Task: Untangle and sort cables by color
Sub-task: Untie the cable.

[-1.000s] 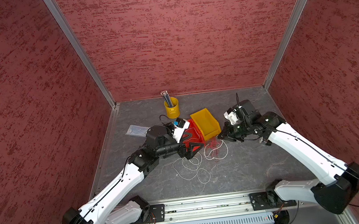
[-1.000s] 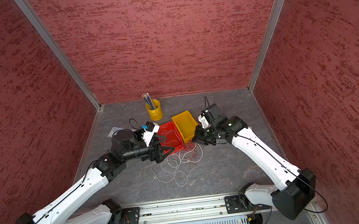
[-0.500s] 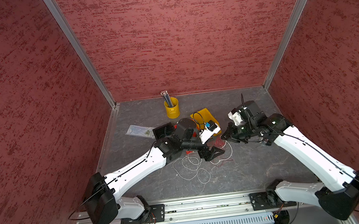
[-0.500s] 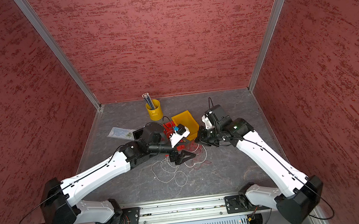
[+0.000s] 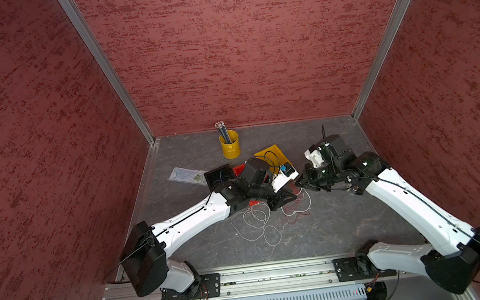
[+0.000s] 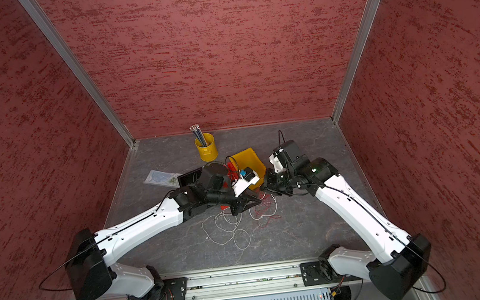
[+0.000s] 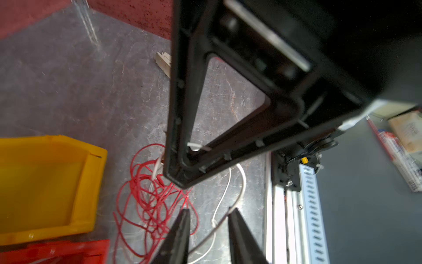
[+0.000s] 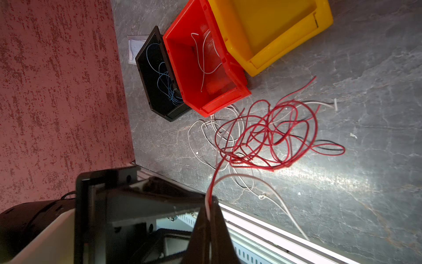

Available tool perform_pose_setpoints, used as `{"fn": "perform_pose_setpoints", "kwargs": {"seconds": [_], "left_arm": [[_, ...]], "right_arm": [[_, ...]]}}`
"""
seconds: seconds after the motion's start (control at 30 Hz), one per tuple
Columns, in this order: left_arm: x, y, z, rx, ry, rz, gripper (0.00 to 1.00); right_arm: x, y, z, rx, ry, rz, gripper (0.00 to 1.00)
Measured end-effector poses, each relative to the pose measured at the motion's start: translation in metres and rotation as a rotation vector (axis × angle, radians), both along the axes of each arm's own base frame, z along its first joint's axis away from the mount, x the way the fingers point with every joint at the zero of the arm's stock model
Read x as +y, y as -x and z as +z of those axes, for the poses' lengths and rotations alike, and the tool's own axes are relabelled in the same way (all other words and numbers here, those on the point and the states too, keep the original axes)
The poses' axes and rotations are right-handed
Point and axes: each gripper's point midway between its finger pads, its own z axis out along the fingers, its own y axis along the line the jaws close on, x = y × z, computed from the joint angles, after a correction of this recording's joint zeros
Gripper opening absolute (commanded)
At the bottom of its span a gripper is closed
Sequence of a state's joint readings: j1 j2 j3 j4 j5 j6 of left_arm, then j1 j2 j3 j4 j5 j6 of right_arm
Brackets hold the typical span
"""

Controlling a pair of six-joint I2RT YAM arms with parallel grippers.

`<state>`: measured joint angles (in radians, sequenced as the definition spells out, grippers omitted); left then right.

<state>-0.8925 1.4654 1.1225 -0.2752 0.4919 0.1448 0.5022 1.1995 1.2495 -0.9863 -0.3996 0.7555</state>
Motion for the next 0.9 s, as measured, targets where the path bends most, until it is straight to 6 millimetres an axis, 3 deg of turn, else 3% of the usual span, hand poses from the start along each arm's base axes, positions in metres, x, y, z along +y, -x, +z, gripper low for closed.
{"fn": "perform_pose_setpoints", "kwargs": {"seconds": [0.03,0.2,0.23,0.37,0.43,0.7,0.9], "left_arm": [[0.000,0.000,-0.001,0.002,-0.002,-0.002,0.00],[0.000,0.000,-0.002,0.008,-0.005,-0.001,0.00],[0.001,-0.001,-0.002,0.009,-0.005,0.001,0.00],[0.004,-0.007,-0.003,0.021,-0.005,0.024,0.00],[0.006,-0.011,-0.002,0.025,-0.004,0.035,0.00],[0.017,-0.030,0.020,0.039,0.036,0.105,0.00],[0.039,-0.043,0.053,0.025,0.107,0.175,0.00]], "right_arm": [[0.000,-0.001,-0.001,0.000,0.000,-0.001,0.00],[0.003,-0.007,-0.003,0.003,-0.006,-0.006,0.19],[0.003,-0.007,-0.004,0.005,-0.006,-0.005,0.26],[0.001,-0.009,-0.005,0.009,-0.009,-0.013,0.72],[-0.003,-0.009,-0.008,0.010,-0.003,-0.021,0.84],[-0.029,-0.007,0.002,-0.040,0.024,-0.075,0.94],[-0.033,-0.011,0.004,-0.068,0.034,-0.083,0.98]]}}
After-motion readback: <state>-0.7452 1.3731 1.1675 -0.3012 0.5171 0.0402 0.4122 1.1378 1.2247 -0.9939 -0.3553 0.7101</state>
